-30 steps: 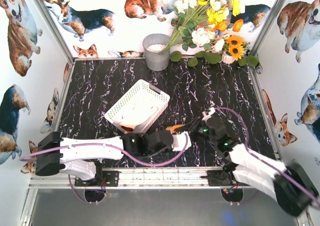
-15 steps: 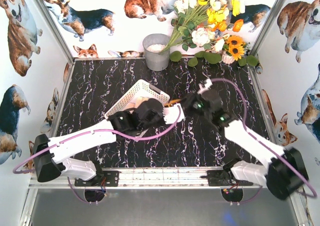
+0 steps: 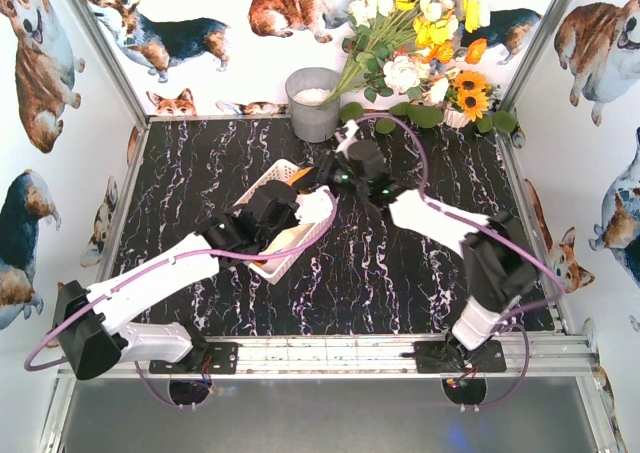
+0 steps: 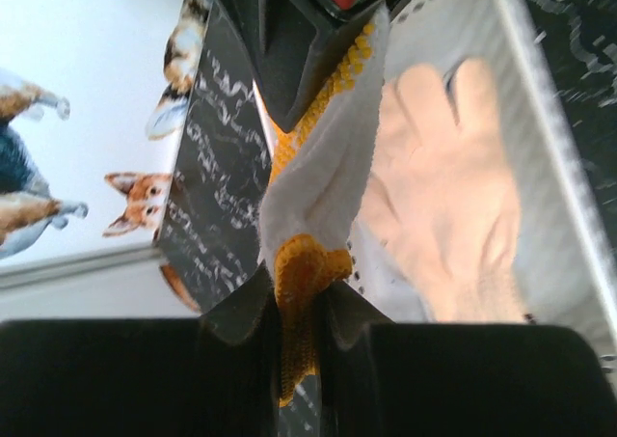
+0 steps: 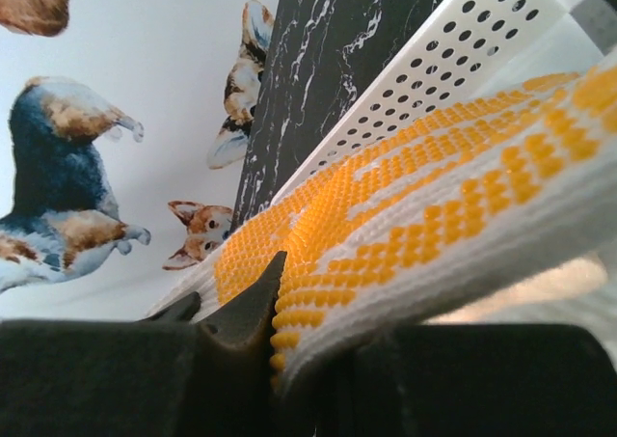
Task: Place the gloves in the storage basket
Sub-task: Place the glove in the bin.
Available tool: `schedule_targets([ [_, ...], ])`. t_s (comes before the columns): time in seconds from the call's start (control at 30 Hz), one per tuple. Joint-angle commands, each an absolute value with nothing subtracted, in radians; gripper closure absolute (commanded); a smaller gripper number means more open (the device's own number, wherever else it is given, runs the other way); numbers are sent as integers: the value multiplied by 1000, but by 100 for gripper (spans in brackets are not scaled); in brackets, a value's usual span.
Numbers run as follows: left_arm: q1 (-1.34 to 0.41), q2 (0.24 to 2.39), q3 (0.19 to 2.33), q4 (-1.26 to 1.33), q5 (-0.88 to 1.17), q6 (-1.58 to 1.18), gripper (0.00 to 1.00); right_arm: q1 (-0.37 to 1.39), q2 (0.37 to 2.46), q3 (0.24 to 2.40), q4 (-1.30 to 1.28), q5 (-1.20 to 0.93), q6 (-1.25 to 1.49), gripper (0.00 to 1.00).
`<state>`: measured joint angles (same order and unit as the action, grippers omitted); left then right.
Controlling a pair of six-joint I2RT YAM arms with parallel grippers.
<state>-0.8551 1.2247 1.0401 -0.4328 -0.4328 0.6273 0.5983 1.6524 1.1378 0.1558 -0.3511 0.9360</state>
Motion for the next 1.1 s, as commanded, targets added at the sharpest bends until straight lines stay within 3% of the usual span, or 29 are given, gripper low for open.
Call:
schedule_targets([
  [0.0,-772,1252,1013,-536,-653,712,100,582,1759,1235,247,-304,843,100],
  [0.63,-653,1256,909,-480,-700,833,100,645,2055,1390,353,-372,873,100],
  [1.07,-640,1381,934,-527,-669,762,100,660,2077,1347,374,-385,892,100],
])
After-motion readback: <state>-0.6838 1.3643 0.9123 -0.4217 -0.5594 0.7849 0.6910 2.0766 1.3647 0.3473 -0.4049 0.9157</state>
